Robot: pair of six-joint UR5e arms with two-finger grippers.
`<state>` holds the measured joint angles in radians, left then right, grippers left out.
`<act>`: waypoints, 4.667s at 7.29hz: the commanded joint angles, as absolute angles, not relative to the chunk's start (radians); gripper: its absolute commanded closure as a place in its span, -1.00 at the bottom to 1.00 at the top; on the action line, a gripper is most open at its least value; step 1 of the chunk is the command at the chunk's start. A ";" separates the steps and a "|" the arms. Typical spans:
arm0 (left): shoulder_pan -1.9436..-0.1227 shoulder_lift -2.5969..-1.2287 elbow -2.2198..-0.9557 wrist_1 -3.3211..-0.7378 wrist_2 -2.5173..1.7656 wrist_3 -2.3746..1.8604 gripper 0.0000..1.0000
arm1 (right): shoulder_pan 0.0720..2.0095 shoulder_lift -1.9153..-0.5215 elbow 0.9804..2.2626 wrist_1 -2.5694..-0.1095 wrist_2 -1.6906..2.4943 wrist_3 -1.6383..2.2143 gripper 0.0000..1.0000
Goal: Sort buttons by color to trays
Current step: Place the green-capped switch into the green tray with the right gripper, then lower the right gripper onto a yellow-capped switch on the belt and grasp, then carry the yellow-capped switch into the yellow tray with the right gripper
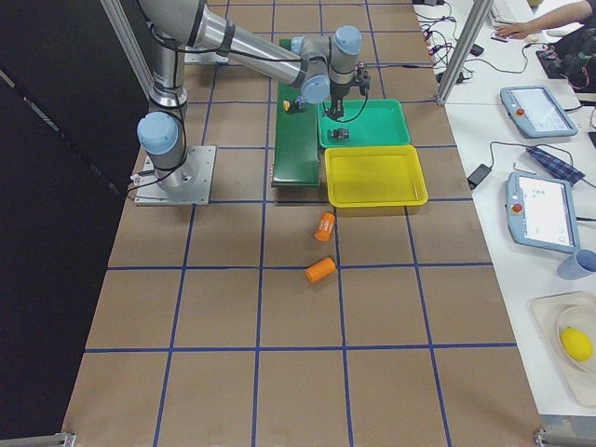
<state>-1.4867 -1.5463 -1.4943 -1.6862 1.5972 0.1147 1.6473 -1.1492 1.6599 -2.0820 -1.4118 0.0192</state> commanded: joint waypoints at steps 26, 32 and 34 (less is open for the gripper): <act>-1.485 -1.543 -1.499 -1.684 1.595 0.109 -1.00 | 1.554 -1.529 2.155 -2.143 -1.517 -0.147 1.00; -1.485 -1.540 -1.500 -1.684 1.595 0.109 -1.00 | 1.420 -1.236 1.705 -2.083 -1.556 -0.220 1.00; -1.485 -1.542 -1.500 -1.684 1.595 0.109 -1.00 | 1.332 -1.119 1.649 -2.115 -1.545 -0.307 0.67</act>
<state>-1.4849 -1.5414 -1.5008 -1.6843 1.5954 0.1089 1.3774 -1.1963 1.6876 -2.0925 -1.5476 -0.2657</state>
